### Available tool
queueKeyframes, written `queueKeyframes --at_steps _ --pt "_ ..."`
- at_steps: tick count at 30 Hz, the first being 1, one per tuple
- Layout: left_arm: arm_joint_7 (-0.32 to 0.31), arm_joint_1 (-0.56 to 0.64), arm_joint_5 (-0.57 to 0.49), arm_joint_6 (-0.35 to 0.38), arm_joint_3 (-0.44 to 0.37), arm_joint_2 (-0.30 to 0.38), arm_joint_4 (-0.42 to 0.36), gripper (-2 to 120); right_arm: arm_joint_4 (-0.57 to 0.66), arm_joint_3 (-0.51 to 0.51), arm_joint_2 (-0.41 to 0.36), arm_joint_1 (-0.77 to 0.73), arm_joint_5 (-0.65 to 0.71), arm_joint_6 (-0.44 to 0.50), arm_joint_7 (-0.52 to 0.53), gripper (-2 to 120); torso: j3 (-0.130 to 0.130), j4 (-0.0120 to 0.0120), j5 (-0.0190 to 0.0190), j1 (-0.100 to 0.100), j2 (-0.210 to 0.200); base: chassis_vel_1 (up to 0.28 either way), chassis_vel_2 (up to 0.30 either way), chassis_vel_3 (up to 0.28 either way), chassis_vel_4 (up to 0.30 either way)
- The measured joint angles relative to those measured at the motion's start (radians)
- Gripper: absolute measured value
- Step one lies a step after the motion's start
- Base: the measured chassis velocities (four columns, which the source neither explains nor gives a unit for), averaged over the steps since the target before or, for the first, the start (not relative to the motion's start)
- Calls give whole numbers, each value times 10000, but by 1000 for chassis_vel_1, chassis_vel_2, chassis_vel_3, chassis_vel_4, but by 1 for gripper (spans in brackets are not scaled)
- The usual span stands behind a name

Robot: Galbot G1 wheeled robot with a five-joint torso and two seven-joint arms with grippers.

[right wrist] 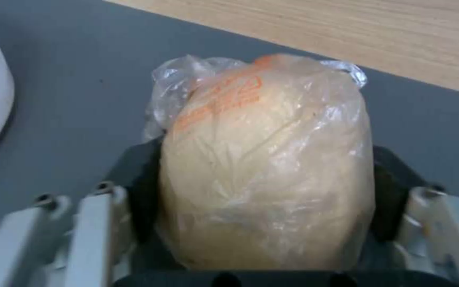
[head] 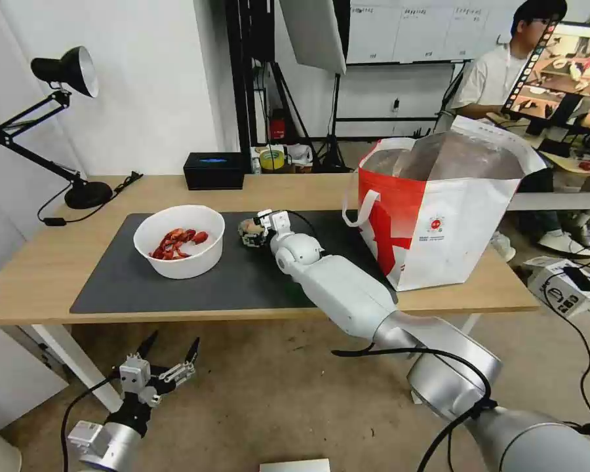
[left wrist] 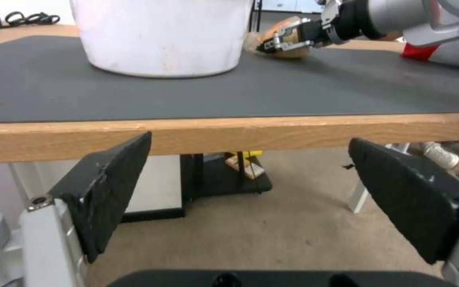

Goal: Pick up the trash from the table and place it into the takeout bag.

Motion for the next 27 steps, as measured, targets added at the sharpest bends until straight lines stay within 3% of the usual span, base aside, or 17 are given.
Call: queueKeyframes --at_steps 9,11,15,19,27 --pt "0 59 17 -10 5 -33 -74 100 372 22 -115 -221 84 -80 -12 39 -1 0 0 0 0 0 0 0 0" --pt "-5 65 14 -10 -4 -9 -132 100 688 45 -238 -333 111 -53 16 28 0 1 0 0 0 0 0 0 0" --pt "-14 89 10 -10 -25 6 -178 100 1306 52 -508 -494 104 127 184 19 2 1 0 1 -1 0 0 0 0" --pt "-22 177 15 -35 -40 -4 -192 100 2967 -15 -1445 -970 -275 871 722 9 1 1 1 -1 0 0 0 0 0" --pt "-59 240 27 -58 64 -12 -288 100 5748 457 -3289 -1855 -739 2384 1043 8 0 0 3 0 0 0 0 0 0"
